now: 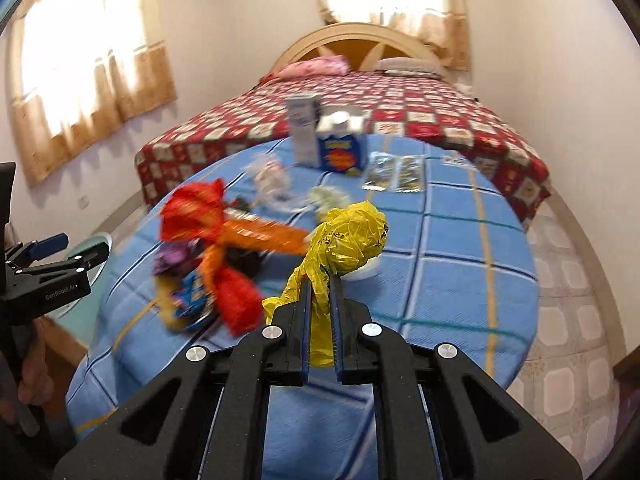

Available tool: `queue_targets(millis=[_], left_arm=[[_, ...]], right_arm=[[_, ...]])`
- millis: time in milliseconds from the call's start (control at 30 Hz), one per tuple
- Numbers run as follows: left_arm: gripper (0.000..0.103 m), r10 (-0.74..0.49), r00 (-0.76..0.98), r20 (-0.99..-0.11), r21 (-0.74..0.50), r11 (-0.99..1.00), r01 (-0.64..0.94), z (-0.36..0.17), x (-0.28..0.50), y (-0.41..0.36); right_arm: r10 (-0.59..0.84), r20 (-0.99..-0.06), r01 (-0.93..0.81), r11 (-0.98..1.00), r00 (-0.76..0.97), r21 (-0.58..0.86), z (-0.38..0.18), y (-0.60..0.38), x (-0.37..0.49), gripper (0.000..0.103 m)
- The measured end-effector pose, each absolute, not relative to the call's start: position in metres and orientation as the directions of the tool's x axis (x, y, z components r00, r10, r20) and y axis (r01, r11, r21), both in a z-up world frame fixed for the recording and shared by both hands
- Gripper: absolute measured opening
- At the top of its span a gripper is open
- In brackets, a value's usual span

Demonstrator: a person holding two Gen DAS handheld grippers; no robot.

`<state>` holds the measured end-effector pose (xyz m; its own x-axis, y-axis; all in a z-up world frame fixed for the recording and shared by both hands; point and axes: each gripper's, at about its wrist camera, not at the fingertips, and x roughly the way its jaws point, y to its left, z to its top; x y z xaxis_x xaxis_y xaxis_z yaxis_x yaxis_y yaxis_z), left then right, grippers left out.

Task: Collect trash
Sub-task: 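Grasp the yellow sponge with the left tool while the right tool holds the yellow bag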

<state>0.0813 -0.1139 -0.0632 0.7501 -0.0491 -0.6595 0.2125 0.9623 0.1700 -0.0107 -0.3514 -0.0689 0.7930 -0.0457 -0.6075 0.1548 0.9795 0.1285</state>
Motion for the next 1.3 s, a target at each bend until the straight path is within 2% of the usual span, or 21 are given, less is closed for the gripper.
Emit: queue_targets(millis=[333,533,700,767,800,833,867,1000,1300], left_arm=[[0.079,-0.047,0.644,-0.764,0.135,0.964,0.23,-0.106,0.073,-0.132],[0.079,-0.064,0.657,-0.751,0.12,0.965,0.231,-0.102,0.076,-0.143],[0.078,-0.069,0.616,-0.784,0.119,0.959,0.258,-0.12,0.084,-0.158],[0.067,-0.095,0.6,-0.795,0.093,0.957,0.275,-0.126,0.086,-0.161],[0.053,-0.128,0.582,-0.803,0.063,0.953,0.296,-0.126,0.087,-0.161],[0.034,-0.153,0.569,-0.808,0.041,0.949,0.314,-0.125,0.086,-0.161],[0.022,-0.196,0.544,-0.816,0.006,0.938,0.347,-0.122,0.085,-0.163],[0.015,-0.227,0.531,-0.816,-0.015,0.927,0.374,-0.112,0.079,-0.156],[0.015,-0.226,0.614,-0.756,0.035,0.923,0.382,-0.077,0.055,-0.112]], right_arm=[[-0.017,-0.618,0.138,0.979,0.786,0.148,-0.085,-0.356,-0.015,0.009],[-0.009,-0.617,0.126,0.981,0.787,0.148,-0.091,-0.349,-0.017,0.01],[-0.015,-0.62,0.134,0.98,0.784,0.145,-0.095,-0.351,-0.016,0.01],[-0.017,-0.623,0.141,0.979,0.782,0.149,-0.097,-0.354,-0.015,0.01],[-0.017,-0.623,0.144,0.977,0.782,0.154,-0.097,-0.356,-0.015,0.01],[-0.018,-0.622,0.145,0.977,0.783,0.155,-0.096,-0.356,-0.015,0.01],[-0.016,-0.619,0.144,0.977,0.785,0.157,-0.095,-0.357,-0.016,0.01],[-0.013,-0.604,0.137,0.978,0.797,0.16,-0.089,-0.354,-0.02,0.01],[0.005,-0.579,0.105,0.982,0.816,0.157,-0.073,-0.339,-0.021,0.01]])
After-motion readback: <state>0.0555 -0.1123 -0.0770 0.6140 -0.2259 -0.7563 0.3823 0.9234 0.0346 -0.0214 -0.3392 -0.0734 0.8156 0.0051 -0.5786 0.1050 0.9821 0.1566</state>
